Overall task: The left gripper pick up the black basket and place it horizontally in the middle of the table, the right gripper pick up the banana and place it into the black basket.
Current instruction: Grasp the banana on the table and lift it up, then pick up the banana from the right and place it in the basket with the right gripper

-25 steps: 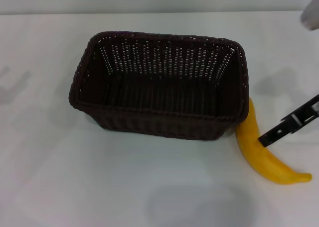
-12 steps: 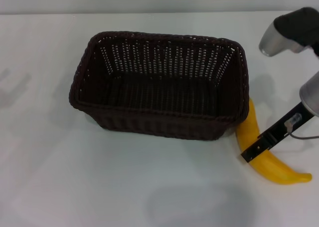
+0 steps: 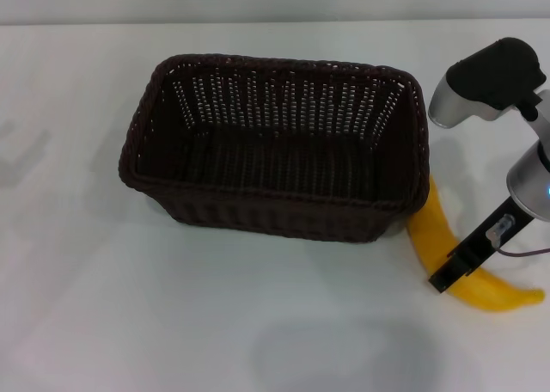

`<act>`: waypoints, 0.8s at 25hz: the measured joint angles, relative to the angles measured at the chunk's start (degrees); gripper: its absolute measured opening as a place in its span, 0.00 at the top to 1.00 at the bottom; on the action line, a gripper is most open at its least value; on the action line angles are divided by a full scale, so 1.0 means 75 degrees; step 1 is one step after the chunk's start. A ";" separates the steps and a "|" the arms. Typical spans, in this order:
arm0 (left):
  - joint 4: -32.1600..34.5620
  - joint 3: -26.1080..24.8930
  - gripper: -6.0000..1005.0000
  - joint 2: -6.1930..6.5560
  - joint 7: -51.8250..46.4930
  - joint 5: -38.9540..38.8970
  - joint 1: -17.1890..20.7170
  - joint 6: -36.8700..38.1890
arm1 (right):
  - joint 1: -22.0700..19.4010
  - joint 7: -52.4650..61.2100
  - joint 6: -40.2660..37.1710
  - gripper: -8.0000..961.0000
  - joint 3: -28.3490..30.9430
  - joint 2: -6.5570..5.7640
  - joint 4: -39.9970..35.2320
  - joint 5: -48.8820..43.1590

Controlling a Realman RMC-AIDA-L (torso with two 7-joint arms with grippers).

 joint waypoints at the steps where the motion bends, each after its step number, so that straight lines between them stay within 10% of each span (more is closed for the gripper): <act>1: 0.0000 0.0000 0.25 0.0000 0.0000 -0.0001 0.0004 0.0000 | 0.0001 0.0001 -0.0002 0.19 -0.0012 0.0000 -0.0005 -0.0038; 7: 0.0000 -0.0045 0.25 -0.0007 -0.0029 -0.0012 0.0027 0.0006 | -0.0058 0.0039 -0.0031 0.27 -0.0031 -0.0049 0.0223 -0.0501; 9: 0.0001 -0.0124 0.25 -0.0014 -0.0033 -0.0016 0.0029 0.0010 | -0.0072 -0.0101 0.0007 0.48 0.0147 -0.0079 0.0275 -0.0520; 20: 0.0009 -0.0177 0.25 -0.0042 -0.0053 -0.0021 0.0030 0.0030 | 0.0167 -0.1747 0.0485 0.47 0.3181 -0.0231 0.1123 -0.1670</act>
